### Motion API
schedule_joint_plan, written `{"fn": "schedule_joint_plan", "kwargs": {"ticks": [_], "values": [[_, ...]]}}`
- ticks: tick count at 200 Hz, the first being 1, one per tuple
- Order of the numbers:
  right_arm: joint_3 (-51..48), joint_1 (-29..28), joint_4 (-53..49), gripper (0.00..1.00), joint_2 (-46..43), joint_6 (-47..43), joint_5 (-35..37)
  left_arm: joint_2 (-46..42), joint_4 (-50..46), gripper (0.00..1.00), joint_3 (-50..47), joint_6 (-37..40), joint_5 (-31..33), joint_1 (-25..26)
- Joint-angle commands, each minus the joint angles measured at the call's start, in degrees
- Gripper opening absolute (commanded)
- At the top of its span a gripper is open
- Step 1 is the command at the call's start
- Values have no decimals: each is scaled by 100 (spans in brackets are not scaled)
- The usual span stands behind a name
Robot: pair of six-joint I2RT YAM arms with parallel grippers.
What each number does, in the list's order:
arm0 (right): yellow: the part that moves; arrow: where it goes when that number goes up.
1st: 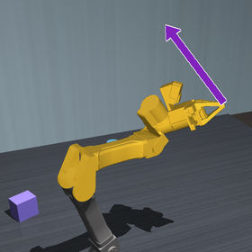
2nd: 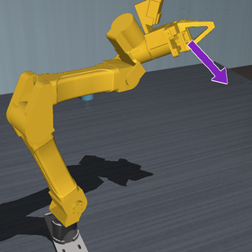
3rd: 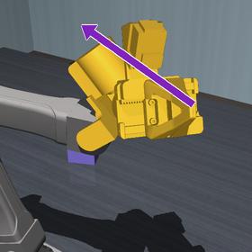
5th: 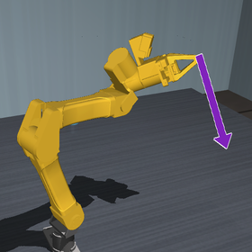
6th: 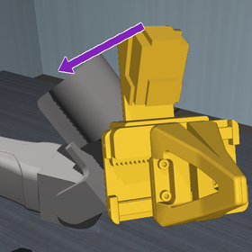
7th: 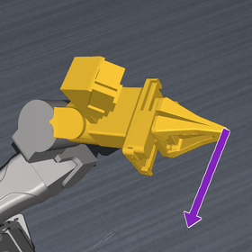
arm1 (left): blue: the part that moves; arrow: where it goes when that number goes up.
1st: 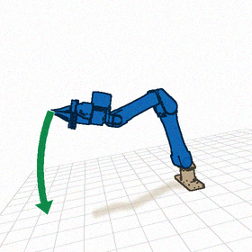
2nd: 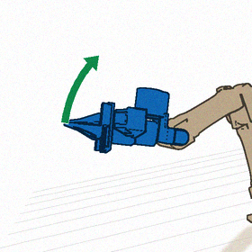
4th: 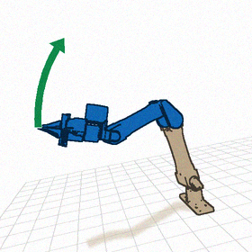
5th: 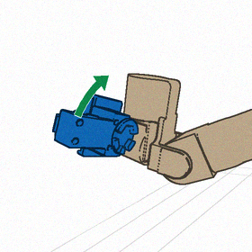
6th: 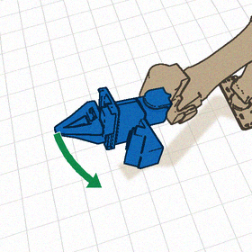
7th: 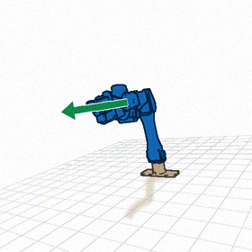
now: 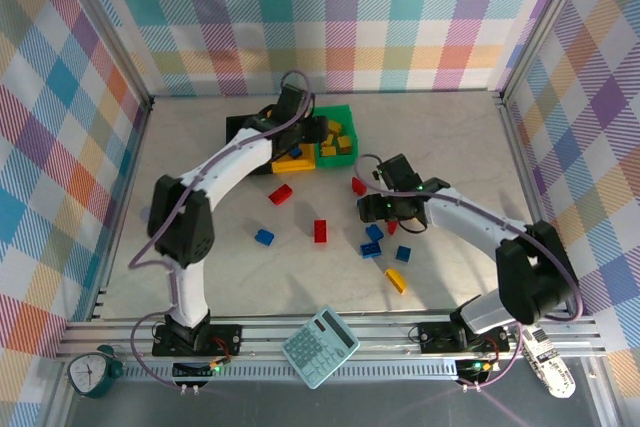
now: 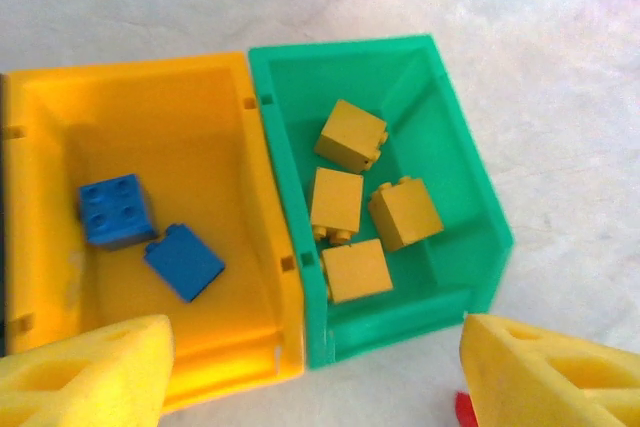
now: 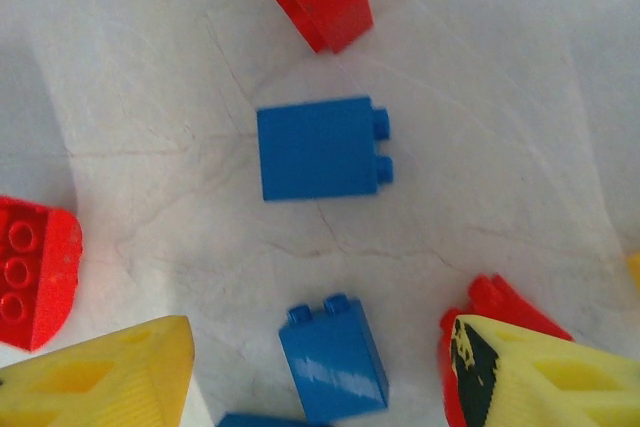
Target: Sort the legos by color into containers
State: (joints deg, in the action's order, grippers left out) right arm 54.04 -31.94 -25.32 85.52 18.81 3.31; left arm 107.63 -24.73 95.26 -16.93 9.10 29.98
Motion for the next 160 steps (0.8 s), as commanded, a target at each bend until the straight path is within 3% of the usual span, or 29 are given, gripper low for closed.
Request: {"fn": "schedule_joint_plan", "kwargs": {"ticks": [1, 45, 90, 121, 160], "values": [[344, -66, 106, 70, 344, -113, 277, -711, -197, 75, -710, -273, 186, 81], [760, -66, 48, 70, 1074, -290, 645, -2226, -822, 75, -2215, -315, 567, 183], [980, -75, 192, 68, 1560, -281, 671, -3753, -814, 76, -3763, -1071, 551, 501], [1091, -75, 185, 61, 1718, -299, 681, -4245, -1297, 76, -4106, -1462, 1076, 733], [1135, -73, 134, 54, 1810, -356, 671, -4525, -1467, 76, -4187, -1515, 1180, 755]]}}
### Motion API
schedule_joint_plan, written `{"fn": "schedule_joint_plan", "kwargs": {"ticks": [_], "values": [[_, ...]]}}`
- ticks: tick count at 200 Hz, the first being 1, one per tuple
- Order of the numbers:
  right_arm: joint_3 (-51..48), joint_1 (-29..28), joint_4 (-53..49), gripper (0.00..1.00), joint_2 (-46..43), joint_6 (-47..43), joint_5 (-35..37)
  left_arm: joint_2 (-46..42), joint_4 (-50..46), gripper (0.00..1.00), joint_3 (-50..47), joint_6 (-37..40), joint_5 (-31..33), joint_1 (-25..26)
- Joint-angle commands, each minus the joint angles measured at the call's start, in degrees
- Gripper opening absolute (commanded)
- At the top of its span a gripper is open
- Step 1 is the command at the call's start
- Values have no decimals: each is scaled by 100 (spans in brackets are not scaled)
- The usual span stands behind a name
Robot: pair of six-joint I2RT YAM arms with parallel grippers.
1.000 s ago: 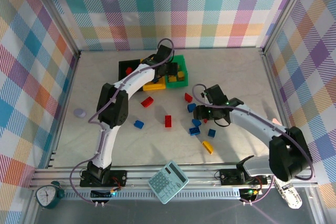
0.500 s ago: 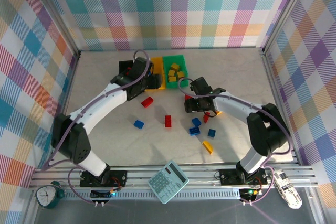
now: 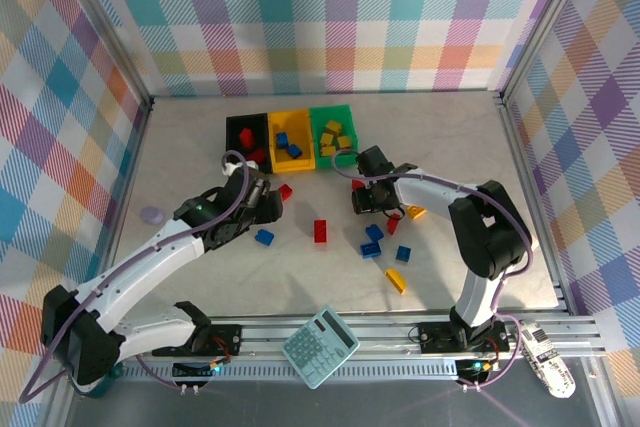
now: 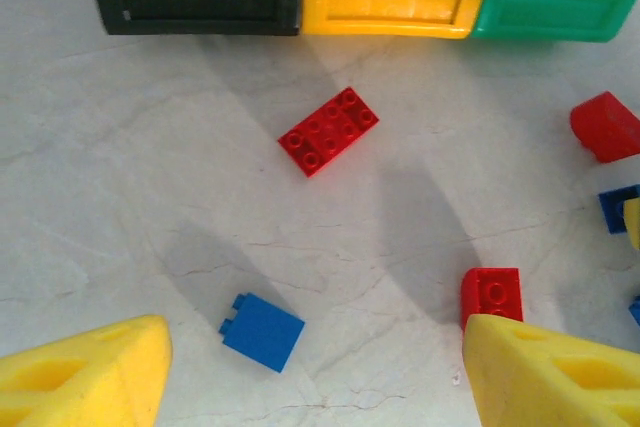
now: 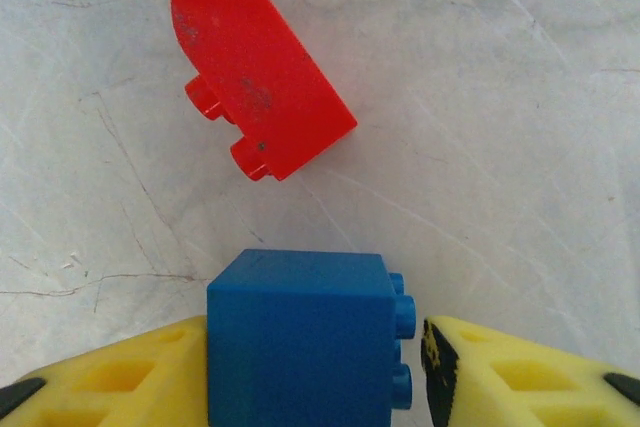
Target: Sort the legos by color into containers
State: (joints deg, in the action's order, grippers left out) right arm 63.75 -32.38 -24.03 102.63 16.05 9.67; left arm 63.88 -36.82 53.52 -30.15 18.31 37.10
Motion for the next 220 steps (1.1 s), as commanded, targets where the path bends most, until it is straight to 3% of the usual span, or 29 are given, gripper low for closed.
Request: {"fn": "schedule_joint_plan", "kwargs": {"ticks": [1, 60, 93, 128, 165, 220], "values": [[169, -30, 4, 54, 99, -83, 31, -148, -266, 76, -6, -189, 260, 43], [164, -31, -57, 41, -108, -166, -123, 14, -377, 76, 96, -130, 215, 52], [178, -49, -167, 38, -469, -195, -292, -51, -414, 76, -56, -249, -11, 175], [364, -108, -224, 37, -809, -208, -477, -205, -870, 76, -223, -527, 307, 403], [1136, -161, -196, 37, -608, -310, -755, -579, -874, 76, -516, -728, 263, 409], [2938, -258, -181, 37, 600, -503, -1148, -725, -945, 77, -657, -768, 147, 421]]}}
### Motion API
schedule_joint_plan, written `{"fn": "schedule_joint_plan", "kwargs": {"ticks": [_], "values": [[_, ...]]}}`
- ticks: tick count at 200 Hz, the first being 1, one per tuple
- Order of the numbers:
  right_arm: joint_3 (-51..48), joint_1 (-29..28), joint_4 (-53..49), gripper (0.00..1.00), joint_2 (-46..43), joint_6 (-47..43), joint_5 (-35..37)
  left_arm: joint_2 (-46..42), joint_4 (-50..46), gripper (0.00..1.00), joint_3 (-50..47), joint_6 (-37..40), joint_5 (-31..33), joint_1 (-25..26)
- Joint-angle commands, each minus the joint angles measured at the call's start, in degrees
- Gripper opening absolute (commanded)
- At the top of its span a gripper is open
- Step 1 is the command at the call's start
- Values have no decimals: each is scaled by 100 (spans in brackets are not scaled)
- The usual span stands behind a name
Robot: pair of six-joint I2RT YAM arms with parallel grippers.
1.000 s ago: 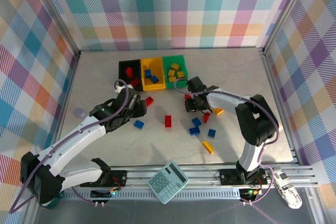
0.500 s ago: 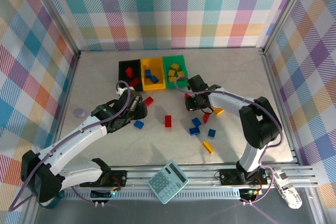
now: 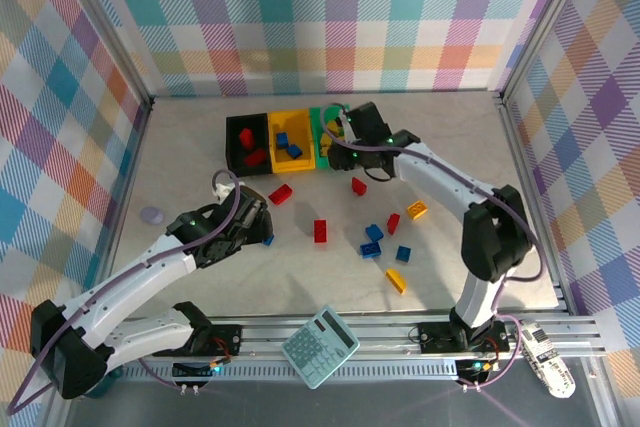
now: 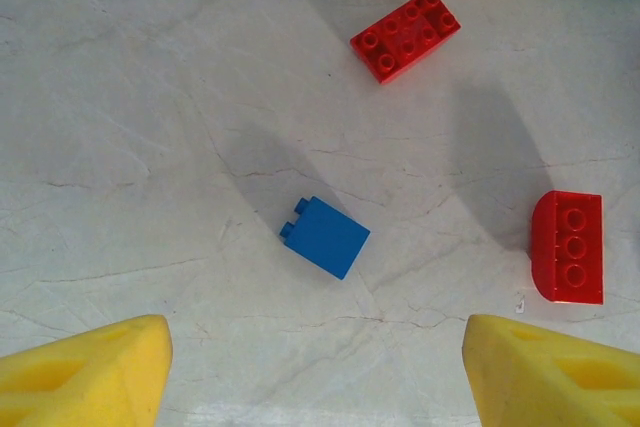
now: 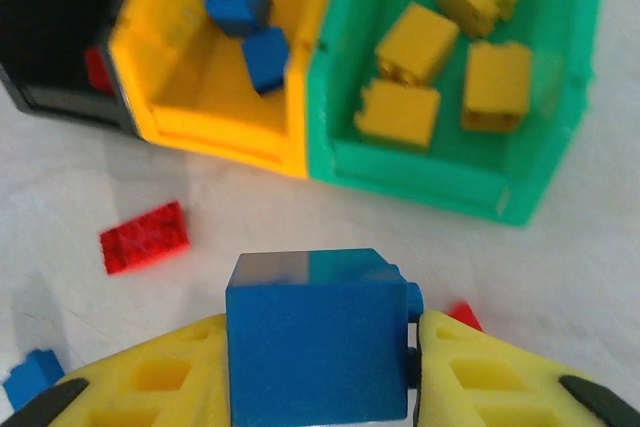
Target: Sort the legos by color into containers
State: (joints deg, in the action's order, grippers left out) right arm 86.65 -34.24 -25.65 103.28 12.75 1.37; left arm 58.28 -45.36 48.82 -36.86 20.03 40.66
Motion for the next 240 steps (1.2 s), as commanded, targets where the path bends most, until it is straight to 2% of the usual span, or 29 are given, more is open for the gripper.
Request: {"fn": "schedule_joint_plan", "kwargs": {"ticks": [1, 101, 110, 128, 143, 161, 181, 240], "values": [[684, -73, -19, 37, 557, -179, -323, -167, -84, 78, -197, -99, -26, 60], [3892, -127, -380, 39, 3066, -291, -527, -230, -24, 78, -445, -267, -356, 65], [4284, -127, -538, 42, 3320, -289, -523, -205, -16, 78, -446, -277, -375, 72], [5108, -127, -893, 53, 3799, -338, -504, -123, 38, 78, -451, -335, -441, 68], [5429, -127, -1038, 61, 3962, -392, -577, -58, 247, 81, -539, -478, -558, 66], [5262, -144, -1042, 63, 3771, -465, -561, 31, 452, 83, -634, -762, -532, 67], [4525, -153, -781, 64, 3236, -537, -500, 116, 539, 85, -704, -1139, -333, 70], [1191, -153, 181, 65, 948, -577, -317, 533, 789, 86, -699, -1987, -70, 67]]}}
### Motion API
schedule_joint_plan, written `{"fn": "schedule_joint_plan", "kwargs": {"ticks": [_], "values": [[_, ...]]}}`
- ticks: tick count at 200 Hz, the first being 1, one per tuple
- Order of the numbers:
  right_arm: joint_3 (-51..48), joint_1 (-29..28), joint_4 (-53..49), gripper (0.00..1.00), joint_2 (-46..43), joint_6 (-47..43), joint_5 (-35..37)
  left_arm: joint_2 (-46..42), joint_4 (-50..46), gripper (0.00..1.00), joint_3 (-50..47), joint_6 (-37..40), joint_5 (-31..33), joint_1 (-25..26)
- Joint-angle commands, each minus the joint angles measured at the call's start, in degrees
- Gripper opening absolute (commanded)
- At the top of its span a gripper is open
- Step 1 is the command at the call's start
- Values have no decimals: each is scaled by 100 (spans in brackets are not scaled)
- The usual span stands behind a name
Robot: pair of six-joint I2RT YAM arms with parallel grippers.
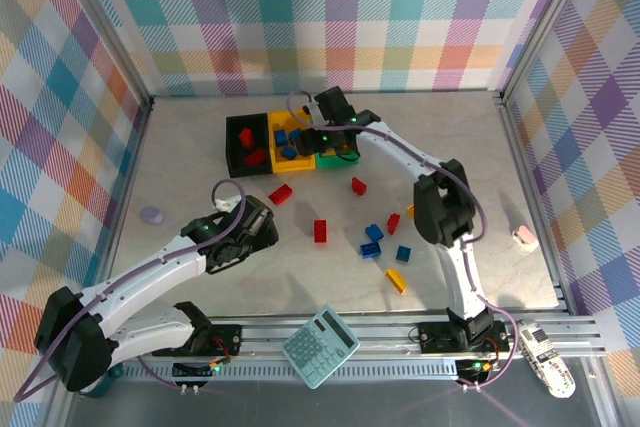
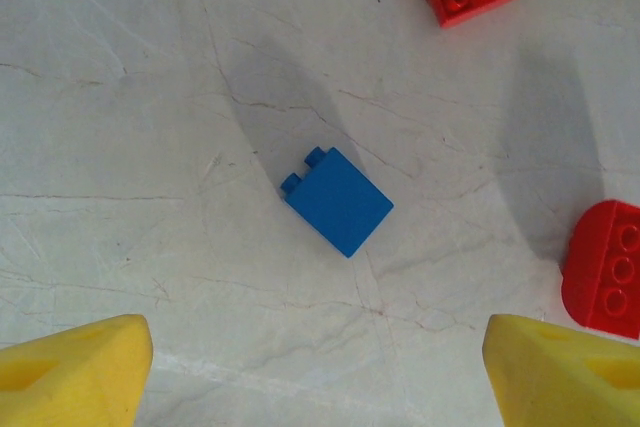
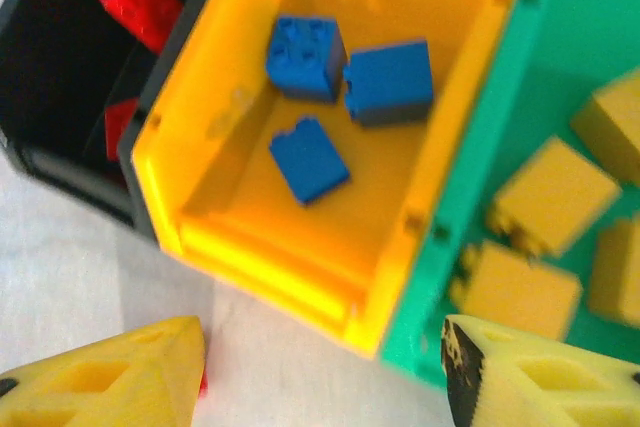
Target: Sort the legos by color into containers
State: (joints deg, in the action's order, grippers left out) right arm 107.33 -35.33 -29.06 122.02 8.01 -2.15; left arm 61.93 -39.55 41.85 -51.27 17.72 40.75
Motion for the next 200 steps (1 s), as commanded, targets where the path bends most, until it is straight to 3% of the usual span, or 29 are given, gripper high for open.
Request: {"fn": "schedule_joint_plan", "kwargs": {"ticks": [1, 36, 65, 128, 200], "values": [[-922, -44, 527, 65, -965, -100, 33, 173, 214, 86, 3, -567, 167, 62], [-2438, -44, 696, 65, -2200, 70, 12, 613, -30, 87, 148, -1607, 435, 54], [-3311, -44, 658, 66, -3036, 327, 41, 1092, -102, 86, 401, -1969, 540, 59], [-4302, -44, 419, 67, -4204, 530, 43, 1996, -219, 84, 779, -2612, 577, 63], [-4814, -45, 257, 67, -4798, 596, -33, 2753, 209, 81, 913, -2847, 439, 60]]}}
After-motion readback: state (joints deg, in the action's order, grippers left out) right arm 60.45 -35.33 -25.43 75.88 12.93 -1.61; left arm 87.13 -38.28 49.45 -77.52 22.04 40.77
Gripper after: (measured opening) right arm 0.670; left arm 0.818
